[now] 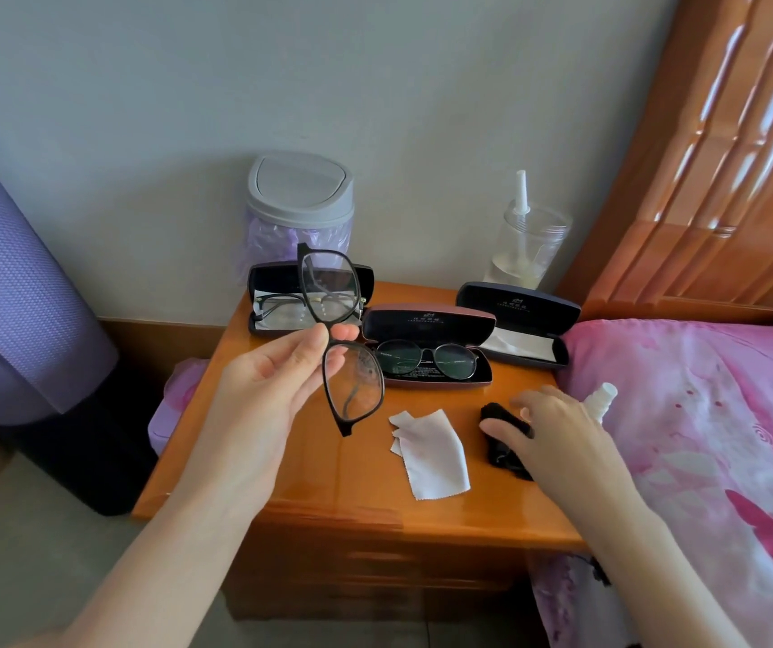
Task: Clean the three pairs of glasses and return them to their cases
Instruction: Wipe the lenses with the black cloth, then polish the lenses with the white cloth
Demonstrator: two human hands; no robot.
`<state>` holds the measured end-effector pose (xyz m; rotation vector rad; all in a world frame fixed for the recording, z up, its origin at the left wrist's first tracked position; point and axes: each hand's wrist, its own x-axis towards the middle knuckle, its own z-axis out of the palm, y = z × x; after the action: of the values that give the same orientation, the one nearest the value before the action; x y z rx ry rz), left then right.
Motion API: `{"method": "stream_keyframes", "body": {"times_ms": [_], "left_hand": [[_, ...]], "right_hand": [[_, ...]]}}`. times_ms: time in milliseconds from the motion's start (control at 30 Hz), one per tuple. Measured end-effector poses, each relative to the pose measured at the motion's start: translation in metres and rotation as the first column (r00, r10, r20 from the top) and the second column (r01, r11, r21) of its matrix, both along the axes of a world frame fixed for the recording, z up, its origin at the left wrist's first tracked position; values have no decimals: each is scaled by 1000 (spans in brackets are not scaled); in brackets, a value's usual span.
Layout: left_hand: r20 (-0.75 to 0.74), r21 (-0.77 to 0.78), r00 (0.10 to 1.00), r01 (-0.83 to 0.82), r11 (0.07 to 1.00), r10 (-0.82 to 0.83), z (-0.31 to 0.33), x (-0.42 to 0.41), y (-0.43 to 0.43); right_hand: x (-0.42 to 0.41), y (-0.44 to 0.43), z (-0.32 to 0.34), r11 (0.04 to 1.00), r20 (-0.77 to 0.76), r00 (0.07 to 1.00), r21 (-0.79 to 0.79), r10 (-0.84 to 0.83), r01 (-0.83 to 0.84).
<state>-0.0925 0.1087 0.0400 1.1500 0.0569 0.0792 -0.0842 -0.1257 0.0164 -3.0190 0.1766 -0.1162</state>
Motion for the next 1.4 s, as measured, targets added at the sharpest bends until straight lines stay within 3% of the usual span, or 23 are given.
{"method": "stream_keyframes", "body": {"times_ms": [67,133,200,267,367,567,667,800,933,1000,1167,1300,1400], "left_hand": [[2,4,1000,-2,1000,2,0,0,1],[1,0,1000,-9,1000,9,-1,1,1],[-7,1,1000,-9,1000,9,-1,2,0],[-17,5,1000,-5,1000,5,-1,2,0],[-23,5,1000,-5,1000,5,-2,1,0],[-39,5,999,-3,1000,3,-2,1,-3],[-37,6,999,1,1000,0,-3,0,-3],[-42,21,999,2,1000,-1,-4,0,-3],[-29,24,1000,8,1000,-7,-3,-1,-4],[-30,40,1000,8,999,-7,-4,-2,-6],[-20,90,1000,13,996,-11,-5,-5,-10],[-13,117,1000,26,993,-25,-7,-6,-11],[-9,134,1000,30,991,-29,-8,-6,-10]], "right_hand": [[-3,5,-1,985,218,975,154,44,-79],[-7,14,0,931,303,942,281,145,-234],[-15,28,-2,875,227,935,346,273,-339],[-21,38,-10,884,126,932,296,340,-362],[-21,45,-23,935,17,957,206,290,-287],[-18,47,-33,949,78,963,166,259,-268],[-16,38,-34,934,96,976,286,197,-216],[-11,27,-23,792,110,986,589,123,-164],[-5,23,0,477,66,993,873,98,-105],[-2,24,10,338,45,995,938,90,-73],[-6,43,32,99,111,980,987,168,-129],[-16,64,41,39,254,944,963,212,-267],[-24,74,42,97,351,906,919,236,-381]]}}
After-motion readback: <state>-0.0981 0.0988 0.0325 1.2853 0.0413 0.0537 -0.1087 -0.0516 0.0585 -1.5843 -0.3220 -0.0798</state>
